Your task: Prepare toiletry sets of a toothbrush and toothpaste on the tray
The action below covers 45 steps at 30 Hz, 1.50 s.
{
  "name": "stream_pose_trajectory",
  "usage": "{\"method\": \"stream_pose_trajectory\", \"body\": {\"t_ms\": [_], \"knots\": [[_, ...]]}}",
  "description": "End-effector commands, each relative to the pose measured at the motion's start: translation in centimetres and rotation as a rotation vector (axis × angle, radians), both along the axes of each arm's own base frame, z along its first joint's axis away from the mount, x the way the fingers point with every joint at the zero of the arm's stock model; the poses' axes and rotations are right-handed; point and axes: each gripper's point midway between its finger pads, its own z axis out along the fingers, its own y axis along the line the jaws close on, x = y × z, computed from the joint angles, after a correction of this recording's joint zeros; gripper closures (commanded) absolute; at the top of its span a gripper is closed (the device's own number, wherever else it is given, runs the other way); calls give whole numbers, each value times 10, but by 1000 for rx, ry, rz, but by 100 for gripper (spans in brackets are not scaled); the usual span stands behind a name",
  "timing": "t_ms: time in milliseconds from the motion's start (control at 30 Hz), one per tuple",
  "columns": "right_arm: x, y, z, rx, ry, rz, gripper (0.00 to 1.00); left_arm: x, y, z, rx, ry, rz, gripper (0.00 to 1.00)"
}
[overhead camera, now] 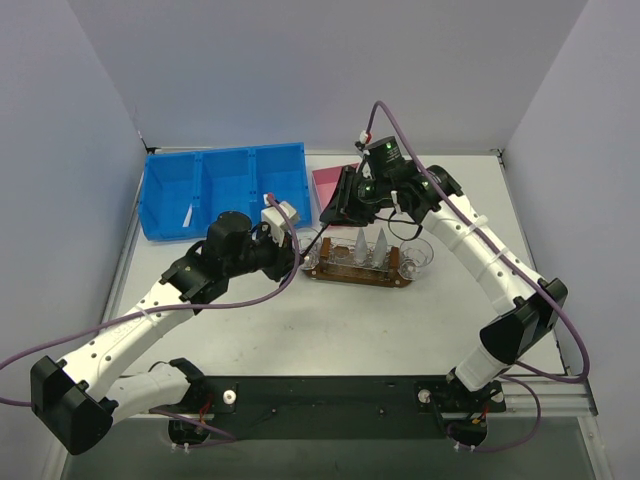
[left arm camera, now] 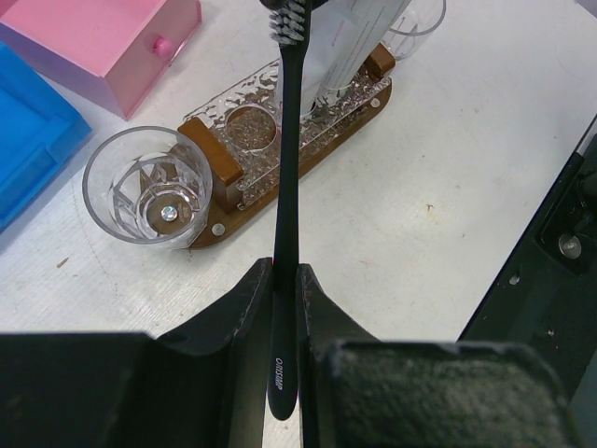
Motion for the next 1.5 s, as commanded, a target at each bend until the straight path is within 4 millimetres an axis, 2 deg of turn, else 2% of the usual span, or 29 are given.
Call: {"method": "stream_pose_trajectory", "body": {"t_ms": [0, 200, 400, 533, 667, 733, 767, 867, 1000, 1233, 1300, 1467], "knots": [[-5, 7, -6, 4, 35, 41, 73, 2, -1, 16, -36, -50, 8, 100], [-3, 10, -7, 4, 39, 54, 76, 2, 0, 16, -34, -52, 11, 100], [-2, 10, -5, 2, 32, 55, 86, 2, 0, 15, -31, -52, 12, 100], [-2, 9, -5, 0, 27, 49, 100, 3, 0, 16, -32, -49, 18, 100], [-1, 3, -1, -12, 0, 33, 100, 5, 1, 16, -33, -41, 40, 100], [0, -3, 3, -27, -30, 12, 100, 8, 2, 19, -39, -44, 57, 90], [1, -6, 5, -34, -45, 3, 100, 10, 3, 21, -46, -47, 72, 75], [4, -18, 11, -70, -106, -30, 100, 15, 5, 27, -62, -52, 112, 57], [8, -35, 20, -120, -185, -70, 100, 19, 7, 33, -81, -52, 133, 43], [18, -66, 33, -225, -340, -141, 100, 28, 16, 40, -107, -41, 189, 37], [22, -74, 35, -262, -379, -161, 100, 36, 25, 38, -111, -16, 247, 37], [28, -75, 39, -353, -469, -126, 100, 50, 47, 33, -129, 40, 373, 36]]}}
